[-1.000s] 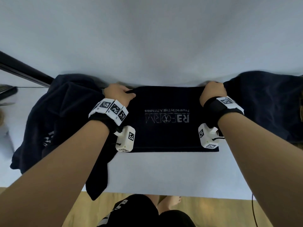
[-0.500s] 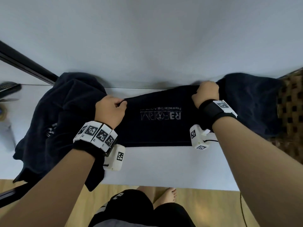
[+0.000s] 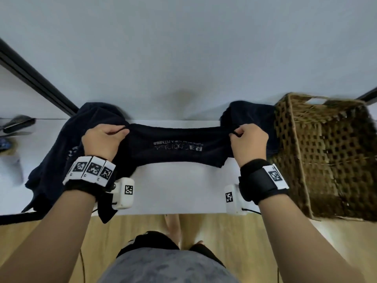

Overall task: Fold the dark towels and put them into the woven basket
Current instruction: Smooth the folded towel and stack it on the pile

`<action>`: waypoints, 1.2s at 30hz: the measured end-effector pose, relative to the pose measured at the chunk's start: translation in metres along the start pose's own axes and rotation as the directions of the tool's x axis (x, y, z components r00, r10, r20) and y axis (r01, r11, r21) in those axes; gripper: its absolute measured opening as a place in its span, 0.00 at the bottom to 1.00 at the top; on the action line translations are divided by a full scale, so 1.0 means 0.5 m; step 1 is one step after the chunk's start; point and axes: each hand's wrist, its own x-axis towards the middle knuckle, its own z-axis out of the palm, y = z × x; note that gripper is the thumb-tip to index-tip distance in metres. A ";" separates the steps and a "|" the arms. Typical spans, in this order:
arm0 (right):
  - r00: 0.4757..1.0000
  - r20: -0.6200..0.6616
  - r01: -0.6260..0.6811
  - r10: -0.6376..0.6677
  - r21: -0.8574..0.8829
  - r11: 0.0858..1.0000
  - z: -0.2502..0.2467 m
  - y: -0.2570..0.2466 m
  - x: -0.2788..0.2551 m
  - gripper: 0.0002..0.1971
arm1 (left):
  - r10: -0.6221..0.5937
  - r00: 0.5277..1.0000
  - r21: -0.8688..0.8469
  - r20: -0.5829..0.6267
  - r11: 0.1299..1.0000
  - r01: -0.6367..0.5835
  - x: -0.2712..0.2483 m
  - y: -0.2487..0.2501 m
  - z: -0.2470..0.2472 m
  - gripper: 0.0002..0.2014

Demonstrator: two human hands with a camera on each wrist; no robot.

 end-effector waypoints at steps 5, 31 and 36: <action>0.986 -0.140 0.104 -0.089 0.101 0.989 -0.084 -0.002 -0.065 0.02 | 0.084 0.991 -0.143 -0.104 0.985 -0.099 -0.068 0.033 -0.070 0.05; 0.962 -0.124 0.265 -0.244 0.200 0.943 -0.235 0.031 -0.167 0.07 | 0.228 0.973 0.013 -0.045 0.974 -0.228 -0.190 0.061 -0.232 0.11; 0.993 -0.036 0.115 -0.110 0.398 0.910 -0.216 0.017 -0.140 0.07 | 0.186 0.981 -0.014 0.057 0.983 -0.185 -0.167 0.063 -0.222 0.09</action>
